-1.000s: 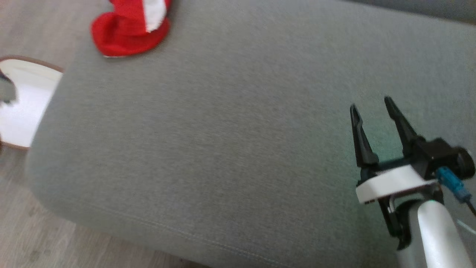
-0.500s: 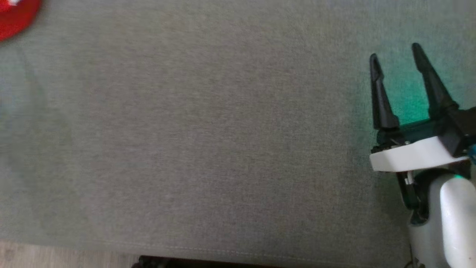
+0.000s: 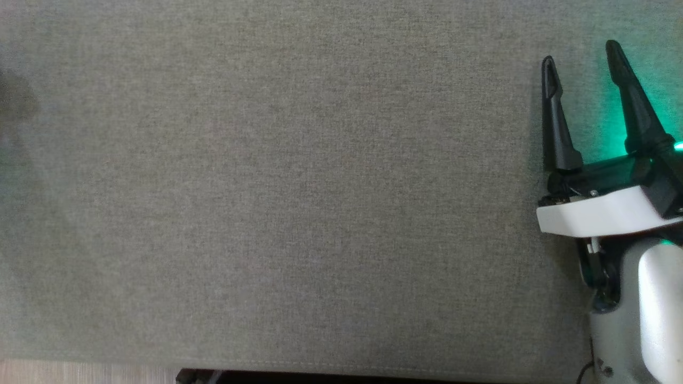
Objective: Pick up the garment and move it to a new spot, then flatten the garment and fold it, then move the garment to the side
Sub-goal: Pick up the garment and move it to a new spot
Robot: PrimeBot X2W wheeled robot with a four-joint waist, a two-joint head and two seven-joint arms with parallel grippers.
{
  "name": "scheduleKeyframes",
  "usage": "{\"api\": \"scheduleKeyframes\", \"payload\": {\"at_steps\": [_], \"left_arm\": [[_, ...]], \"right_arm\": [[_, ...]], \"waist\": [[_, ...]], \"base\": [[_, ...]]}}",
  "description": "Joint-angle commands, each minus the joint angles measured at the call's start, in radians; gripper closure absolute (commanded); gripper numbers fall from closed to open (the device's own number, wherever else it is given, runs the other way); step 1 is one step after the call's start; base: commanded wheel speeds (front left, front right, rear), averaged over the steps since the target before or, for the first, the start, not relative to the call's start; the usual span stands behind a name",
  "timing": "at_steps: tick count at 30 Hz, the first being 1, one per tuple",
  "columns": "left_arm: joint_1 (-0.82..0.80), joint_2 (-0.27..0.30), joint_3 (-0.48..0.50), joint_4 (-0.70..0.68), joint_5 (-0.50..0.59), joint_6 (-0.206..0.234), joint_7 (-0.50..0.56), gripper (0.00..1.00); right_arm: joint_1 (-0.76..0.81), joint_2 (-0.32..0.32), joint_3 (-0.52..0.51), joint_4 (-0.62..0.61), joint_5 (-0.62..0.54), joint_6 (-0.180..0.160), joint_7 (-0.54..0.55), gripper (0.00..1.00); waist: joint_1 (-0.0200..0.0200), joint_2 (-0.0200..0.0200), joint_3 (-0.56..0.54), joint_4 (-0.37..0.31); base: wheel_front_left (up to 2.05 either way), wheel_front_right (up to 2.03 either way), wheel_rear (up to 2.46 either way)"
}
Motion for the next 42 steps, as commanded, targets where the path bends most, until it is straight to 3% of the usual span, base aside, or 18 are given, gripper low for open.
{"api": "scheduleKeyframes", "payload": {"at_steps": [1, 11, 21, 31, 37, 42], "left_arm": [[-0.012, 0.065, 0.021, -0.005, 0.002, -0.003, -0.012, 1.00], [-0.065, 0.126, -0.027, 0.069, 0.047, -0.061, -0.091, 1.00], [-0.109, 0.149, -0.160, -0.018, 0.110, -0.107, -0.078, 1.00], [-0.037, 0.073, -0.317, -0.335, 0.037, -0.111, 0.038, 1.00], [0.067, -0.006, -0.398, -0.555, -0.042, -0.111, 0.080, 1.00], [0.212, -0.075, -0.464, -0.625, -0.046, -0.089, 0.049, 1.00]], "right_arm": [[0.003, -0.001, 0.023, -0.020, 0.006, 0.004, -0.008, 0.00], [-0.004, -0.001, 0.035, 0.081, 0.050, 0.004, -0.061, 0.00], [0.061, -0.001, 0.025, 0.242, 0.137, 0.004, -0.138, 0.00], [0.152, -0.001, 0.012, 0.345, 0.202, 0.004, -0.192, 0.00], [0.166, -0.001, 0.018, 0.366, 0.218, 0.004, -0.207, 0.00], [0.157, -0.001, 0.038, 0.378, 0.232, 0.004, -0.218, 0.00]], "waist": [[-0.0001, 0.0000, -0.012, 0.001], [-0.0001, 0.0000, -0.173, -0.022], [-0.0001, 0.0000, -0.449, -0.093], [-0.0001, 0.0000, -0.629, -0.175], [-0.0001, 0.0000, -0.623, -0.212], [-0.0001, 0.0000, -0.589, -0.245]], "base": [[0.00, 0.00, 0.00], [0.00, 0.00, 0.00], [0.00, 0.00, 0.00], [0.00, 0.00, 0.00], [0.00, 0.00, 0.00], [0.00, 0.00, 0.00]]}}
